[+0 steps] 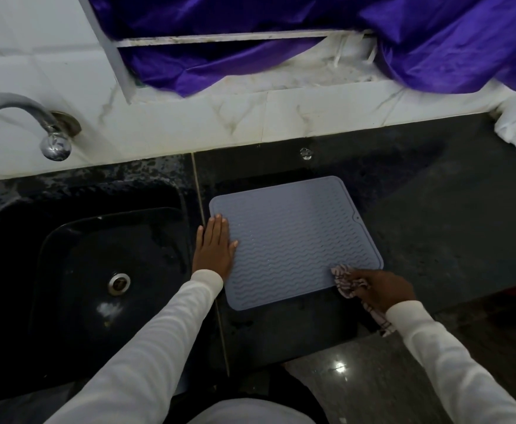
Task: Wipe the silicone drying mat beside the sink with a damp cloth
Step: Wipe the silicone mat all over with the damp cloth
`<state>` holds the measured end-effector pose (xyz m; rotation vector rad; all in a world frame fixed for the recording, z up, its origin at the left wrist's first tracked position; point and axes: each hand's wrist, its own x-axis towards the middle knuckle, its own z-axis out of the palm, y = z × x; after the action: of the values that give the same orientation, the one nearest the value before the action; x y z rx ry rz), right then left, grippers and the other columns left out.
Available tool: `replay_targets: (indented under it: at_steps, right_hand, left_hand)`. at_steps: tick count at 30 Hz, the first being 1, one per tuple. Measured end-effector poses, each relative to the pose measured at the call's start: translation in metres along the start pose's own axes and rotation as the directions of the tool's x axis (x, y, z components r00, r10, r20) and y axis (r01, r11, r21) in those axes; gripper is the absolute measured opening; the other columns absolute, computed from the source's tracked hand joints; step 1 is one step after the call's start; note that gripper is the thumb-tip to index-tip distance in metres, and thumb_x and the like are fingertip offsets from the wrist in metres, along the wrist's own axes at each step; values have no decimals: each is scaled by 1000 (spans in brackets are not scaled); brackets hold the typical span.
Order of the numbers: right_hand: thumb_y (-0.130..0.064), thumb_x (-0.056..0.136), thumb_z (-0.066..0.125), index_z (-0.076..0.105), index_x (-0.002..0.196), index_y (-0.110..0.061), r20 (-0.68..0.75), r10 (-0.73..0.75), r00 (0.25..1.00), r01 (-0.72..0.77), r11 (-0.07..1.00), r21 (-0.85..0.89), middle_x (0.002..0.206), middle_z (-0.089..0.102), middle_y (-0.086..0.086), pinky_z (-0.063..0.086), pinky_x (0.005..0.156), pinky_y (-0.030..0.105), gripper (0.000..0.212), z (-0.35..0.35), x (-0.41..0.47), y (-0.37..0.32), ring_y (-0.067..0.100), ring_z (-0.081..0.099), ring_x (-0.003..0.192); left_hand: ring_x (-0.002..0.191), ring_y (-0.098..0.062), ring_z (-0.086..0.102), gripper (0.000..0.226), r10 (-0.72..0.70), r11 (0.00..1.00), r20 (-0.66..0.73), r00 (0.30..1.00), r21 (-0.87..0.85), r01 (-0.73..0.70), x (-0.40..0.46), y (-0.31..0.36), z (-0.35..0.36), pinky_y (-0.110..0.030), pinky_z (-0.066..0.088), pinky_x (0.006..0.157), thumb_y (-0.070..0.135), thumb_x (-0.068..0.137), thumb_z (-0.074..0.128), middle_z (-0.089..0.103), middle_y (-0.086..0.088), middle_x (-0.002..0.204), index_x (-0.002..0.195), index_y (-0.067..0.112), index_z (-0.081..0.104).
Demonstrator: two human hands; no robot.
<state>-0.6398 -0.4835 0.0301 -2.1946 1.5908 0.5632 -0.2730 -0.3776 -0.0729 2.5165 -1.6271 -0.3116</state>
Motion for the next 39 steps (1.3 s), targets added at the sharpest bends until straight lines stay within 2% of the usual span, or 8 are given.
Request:
replay_targets:
  at_steps: [7,11,16,19,21,25,31,39]
  right_hand:
    - [-48,85,59,56,128,-44,-34,137,990,-140,985,-102,124,64,1,51,89,34,43,-20,11,36,25,62,110]
    - [-56,84,58,63,119,-37,-55,104,993,-109,989,-98,118,66,4,51,85,35,39,-52,19,15,29,64,105]
    - [-49,86,61,65,113,-35,-162,-165,973,203,945,256,113,69,-4,50,87,37,30,-67,45,-63,25,64,104]
    - [-49,87,58,60,121,-37,-209,-288,935,345,875,340,120,66,-9,49,93,37,37,-51,75,-136,18,61,109]
    - [-47,88,52,54,130,-39,-253,-337,907,406,859,312,128,61,-8,48,97,38,43,-37,96,-185,18,58,115]
    - [-38,92,48,46,137,-39,-321,-425,846,495,851,176,131,56,-2,49,93,39,46,-10,123,-264,22,55,114]
    - [-37,100,38,48,136,-33,-350,-432,831,447,893,-41,127,56,9,50,85,40,37,1,142,-297,27,57,106]
    - [-43,97,48,54,129,-23,-242,-396,886,373,918,-137,115,54,9,46,72,34,39,-12,179,-281,27,58,98]
  left_hand:
    - [150,-17,-7,65,-19,999,-15,1000,-29,18,-15,8,1,-41,-7,121,47,103,18,-4,-4,163,155,14,-3]
    - [149,-16,-8,66,-19,999,-11,1000,-28,19,-14,7,-2,-39,-9,120,48,102,17,-3,-3,164,155,14,-2]
    - [149,-14,-8,66,13,998,-9,1000,-57,-13,-4,4,-8,-36,-14,119,50,100,11,-2,-1,163,155,16,0]
    - [149,-17,8,59,-2,996,-48,999,-88,-2,7,6,-19,-35,-14,119,40,103,25,13,-4,162,155,15,12]
    - [148,-20,13,57,-27,995,-62,998,-93,21,17,8,-26,-36,-13,119,33,103,30,19,-7,161,154,12,15]
    - [150,-23,0,60,-100,994,-42,994,-41,98,40,9,-22,-41,-11,120,29,102,29,8,-8,163,154,8,9]
    - [148,-29,-16,68,-124,984,-4,992,129,123,45,8,1,-49,-14,118,37,102,27,-9,-10,162,154,7,-5]
    - [149,-24,10,58,-173,982,-121,977,56,180,42,6,4,-47,0,120,32,100,18,16,-7,161,152,7,22]
